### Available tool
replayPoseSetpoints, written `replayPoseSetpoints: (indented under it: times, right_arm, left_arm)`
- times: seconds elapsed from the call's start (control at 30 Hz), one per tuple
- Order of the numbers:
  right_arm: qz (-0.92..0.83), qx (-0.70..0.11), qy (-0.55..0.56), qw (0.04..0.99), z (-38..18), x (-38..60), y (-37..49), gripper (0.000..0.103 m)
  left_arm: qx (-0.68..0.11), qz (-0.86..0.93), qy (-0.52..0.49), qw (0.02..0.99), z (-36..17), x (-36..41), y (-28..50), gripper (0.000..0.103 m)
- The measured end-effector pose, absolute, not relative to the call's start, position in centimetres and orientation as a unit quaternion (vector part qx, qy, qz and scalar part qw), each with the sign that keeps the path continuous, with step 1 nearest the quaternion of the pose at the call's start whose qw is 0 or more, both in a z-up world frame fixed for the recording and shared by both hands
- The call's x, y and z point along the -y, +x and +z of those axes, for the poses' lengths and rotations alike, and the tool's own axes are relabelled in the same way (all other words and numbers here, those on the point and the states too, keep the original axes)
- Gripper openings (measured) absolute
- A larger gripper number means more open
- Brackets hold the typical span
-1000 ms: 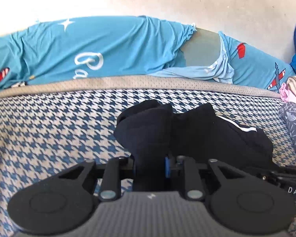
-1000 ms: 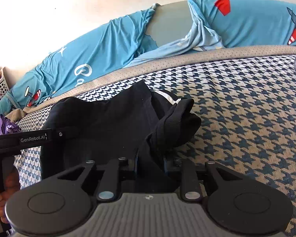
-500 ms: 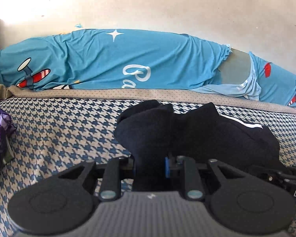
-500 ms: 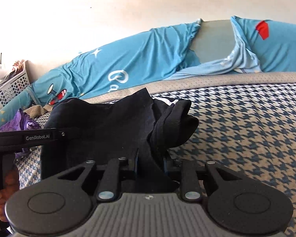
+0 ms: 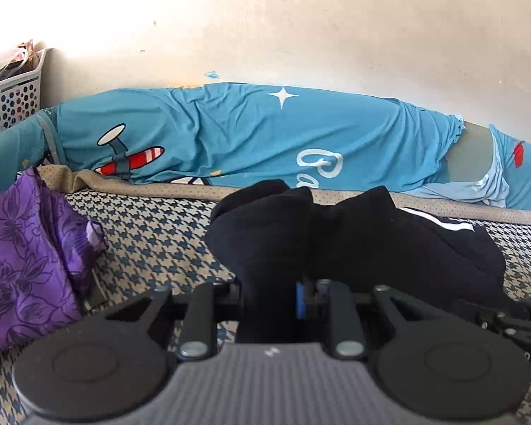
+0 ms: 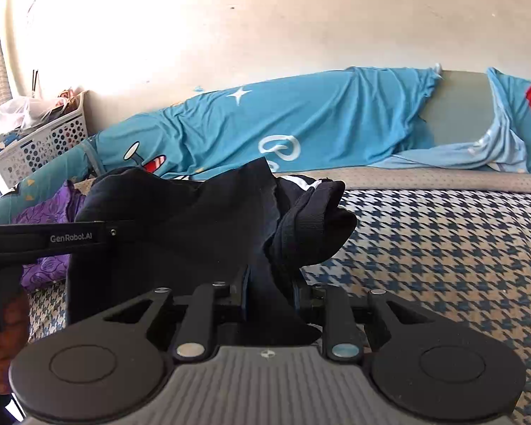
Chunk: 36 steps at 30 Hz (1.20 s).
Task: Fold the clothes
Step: 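Carry the black bundle with the left tool toward the purple garment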
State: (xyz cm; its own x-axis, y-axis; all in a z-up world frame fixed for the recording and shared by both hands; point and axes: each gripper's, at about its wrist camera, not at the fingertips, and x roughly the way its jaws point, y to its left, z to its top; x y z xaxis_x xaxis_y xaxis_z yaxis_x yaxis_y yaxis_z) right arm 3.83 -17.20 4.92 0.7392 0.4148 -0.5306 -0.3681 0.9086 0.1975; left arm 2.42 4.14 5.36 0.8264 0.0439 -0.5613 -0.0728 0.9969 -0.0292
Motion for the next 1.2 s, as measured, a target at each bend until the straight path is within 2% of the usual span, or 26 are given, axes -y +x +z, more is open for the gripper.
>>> replayPoseSetpoints:
  times: [0.73, 1.2]
  right_arm:
    - [0.251, -0.272, 0.022, 0.929, 5.4, 8.7, 1.8, 0.022]
    - [0.315, -0.235, -0.001, 0.92, 8.1, -1.1, 2.1, 0.022]
  left_arm:
    - [-0.285, 0.096, -0.035, 0.953, 5.3, -10.8, 0.7, 0.021]
    - [-0.231, 0.178, -0.041, 0.956, 8.4, -19.8, -2.1, 0.021]
